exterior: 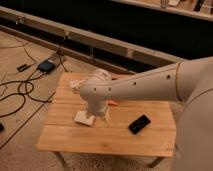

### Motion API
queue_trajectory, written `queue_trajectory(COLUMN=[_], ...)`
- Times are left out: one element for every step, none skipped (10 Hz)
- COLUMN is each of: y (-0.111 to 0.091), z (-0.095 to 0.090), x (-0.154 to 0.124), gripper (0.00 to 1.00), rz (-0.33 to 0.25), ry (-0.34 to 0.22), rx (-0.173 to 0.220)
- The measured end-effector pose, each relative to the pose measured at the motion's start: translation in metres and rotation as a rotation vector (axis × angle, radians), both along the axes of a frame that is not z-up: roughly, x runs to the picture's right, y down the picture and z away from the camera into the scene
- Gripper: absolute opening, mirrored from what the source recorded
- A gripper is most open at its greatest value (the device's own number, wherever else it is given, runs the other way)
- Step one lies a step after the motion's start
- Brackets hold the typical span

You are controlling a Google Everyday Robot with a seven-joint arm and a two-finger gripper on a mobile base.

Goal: Place the eraser on the white sponge

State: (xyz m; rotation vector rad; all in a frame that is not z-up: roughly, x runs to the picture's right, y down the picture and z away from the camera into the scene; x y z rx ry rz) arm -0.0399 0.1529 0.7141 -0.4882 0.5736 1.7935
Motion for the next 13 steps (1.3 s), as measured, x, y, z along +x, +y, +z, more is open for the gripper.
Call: queue_trajectory(y=[0.000, 0.000, 0.002, 0.005, 0.011, 0.016, 0.018, 0.017, 0.015, 0.013, 0.010, 0.008, 0.004], z=[0.000, 0.000, 0.006, 0.013, 0.022, 0.028, 0.032, 0.034, 0.036, 0.036, 0.034, 0.034, 0.034], x=[0.000, 0.000, 0.003, 0.006, 0.011, 0.017, 0.025, 0.035, 0.039, 0.040, 0.042, 0.046, 0.049], gripper=[0.65, 0.65, 0.65, 0.65, 0.65, 0.65, 0.65, 0.65, 0.65, 0.65, 0.65, 0.65, 0.65], rz=[0.000, 0.000, -0.018, -0.055, -0.129, -0.218, -0.300, -0.424, -0.509, -0.618, -0.731, -0.839, -0.941], ry=[0.000, 0.000, -0.002, -0.009, -0.026, -0.050, -0.068, -0.096, -0.120, -0.154, -0.191, -0.221, -0.246], rx=[0.000, -0.001, -0.006, -0.013, -0.033, -0.059, -0.081, -0.107, -0.118, -0.131, -0.143, -0.152, -0.152])
